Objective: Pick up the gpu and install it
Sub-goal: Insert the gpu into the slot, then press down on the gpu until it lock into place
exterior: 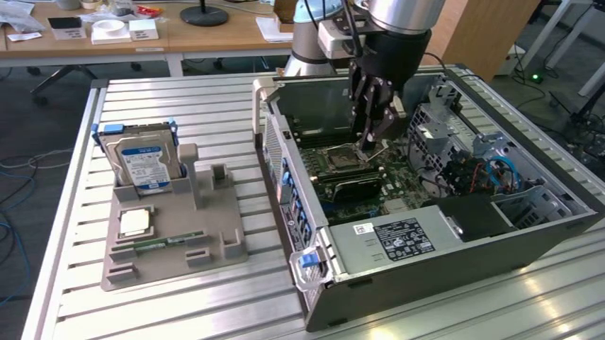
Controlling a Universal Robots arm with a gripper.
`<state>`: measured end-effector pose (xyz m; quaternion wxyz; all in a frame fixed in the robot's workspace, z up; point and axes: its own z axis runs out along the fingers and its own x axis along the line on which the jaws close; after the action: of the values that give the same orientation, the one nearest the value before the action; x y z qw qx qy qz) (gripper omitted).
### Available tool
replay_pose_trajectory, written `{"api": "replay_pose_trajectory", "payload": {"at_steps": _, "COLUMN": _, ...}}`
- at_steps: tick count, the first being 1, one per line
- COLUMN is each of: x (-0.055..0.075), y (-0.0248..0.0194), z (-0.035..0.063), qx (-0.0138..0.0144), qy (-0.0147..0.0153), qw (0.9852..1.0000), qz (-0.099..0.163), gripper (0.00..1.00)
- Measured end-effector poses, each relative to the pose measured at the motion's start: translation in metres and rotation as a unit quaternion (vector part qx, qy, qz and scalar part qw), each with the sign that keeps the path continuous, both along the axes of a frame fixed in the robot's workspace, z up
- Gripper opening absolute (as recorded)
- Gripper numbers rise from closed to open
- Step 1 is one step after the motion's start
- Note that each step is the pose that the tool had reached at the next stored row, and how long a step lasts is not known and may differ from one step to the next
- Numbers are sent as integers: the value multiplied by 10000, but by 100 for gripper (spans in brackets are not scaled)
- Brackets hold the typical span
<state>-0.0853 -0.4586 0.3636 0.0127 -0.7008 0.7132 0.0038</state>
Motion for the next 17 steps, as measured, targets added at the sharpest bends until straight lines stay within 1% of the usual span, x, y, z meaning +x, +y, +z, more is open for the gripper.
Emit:
{"api": "replay_pose_trajectory", "payload": {"at_steps": 2, "x": 0, "y": 0, "z": 51, "qx": 1, "qy": 0, "qw": 10000, "qz": 0, "gripper": 45}}
{"api": "replay_pose_trajectory", "payload": {"at_steps": 17, "x": 0, "y": 0, "z": 53, "qx": 0, "qy": 0, "qw": 10000, "qz": 0, "gripper": 45}}
